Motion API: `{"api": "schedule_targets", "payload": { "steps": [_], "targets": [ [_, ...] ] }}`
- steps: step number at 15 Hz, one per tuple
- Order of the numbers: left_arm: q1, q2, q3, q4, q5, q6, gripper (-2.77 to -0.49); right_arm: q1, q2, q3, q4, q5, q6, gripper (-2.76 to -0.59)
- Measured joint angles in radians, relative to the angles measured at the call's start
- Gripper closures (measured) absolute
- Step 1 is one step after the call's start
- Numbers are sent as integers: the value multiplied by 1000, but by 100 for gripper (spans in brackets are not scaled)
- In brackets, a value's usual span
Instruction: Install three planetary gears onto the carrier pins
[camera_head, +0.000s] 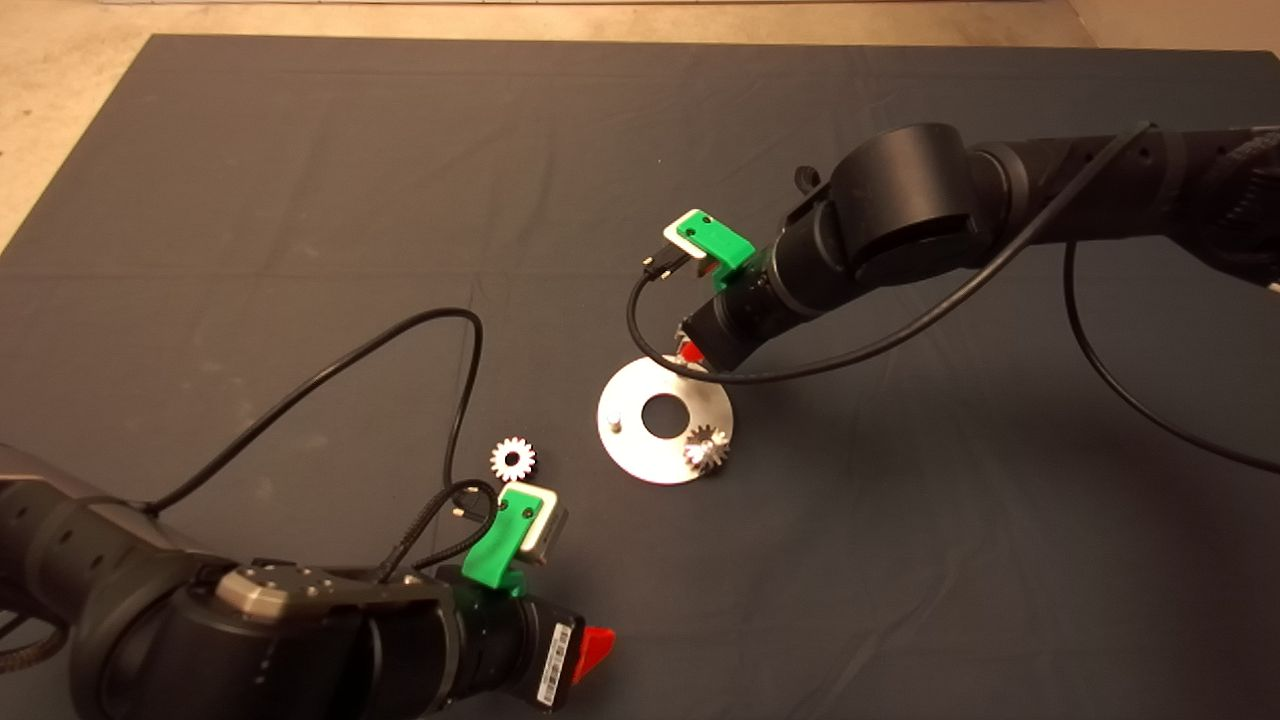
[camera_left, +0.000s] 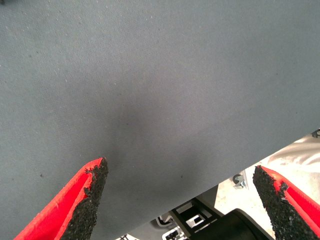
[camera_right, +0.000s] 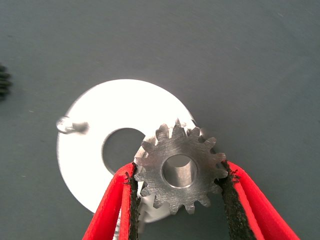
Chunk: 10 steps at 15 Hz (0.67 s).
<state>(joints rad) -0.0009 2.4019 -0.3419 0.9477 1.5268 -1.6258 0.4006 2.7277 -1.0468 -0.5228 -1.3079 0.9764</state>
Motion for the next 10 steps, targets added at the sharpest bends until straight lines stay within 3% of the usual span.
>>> {"api": "schedule_targets", "payload": {
  "steps": [3,7,9,10],
  "targets": [
    [0,0,0,0,0,0,-207,-5,17,-13,4,7,-12,-92],
    [0,0,0,0,0,0,-207,-13,25,-28,3,-11,-27,-92],
    [0,0,0,0,0,0,-207,-33,37,-27,3,-45,-53,-92],
    [0,0,0,0,0,0,-207,-35,37,-27,3,-47,-56,-92]
  ]
}}
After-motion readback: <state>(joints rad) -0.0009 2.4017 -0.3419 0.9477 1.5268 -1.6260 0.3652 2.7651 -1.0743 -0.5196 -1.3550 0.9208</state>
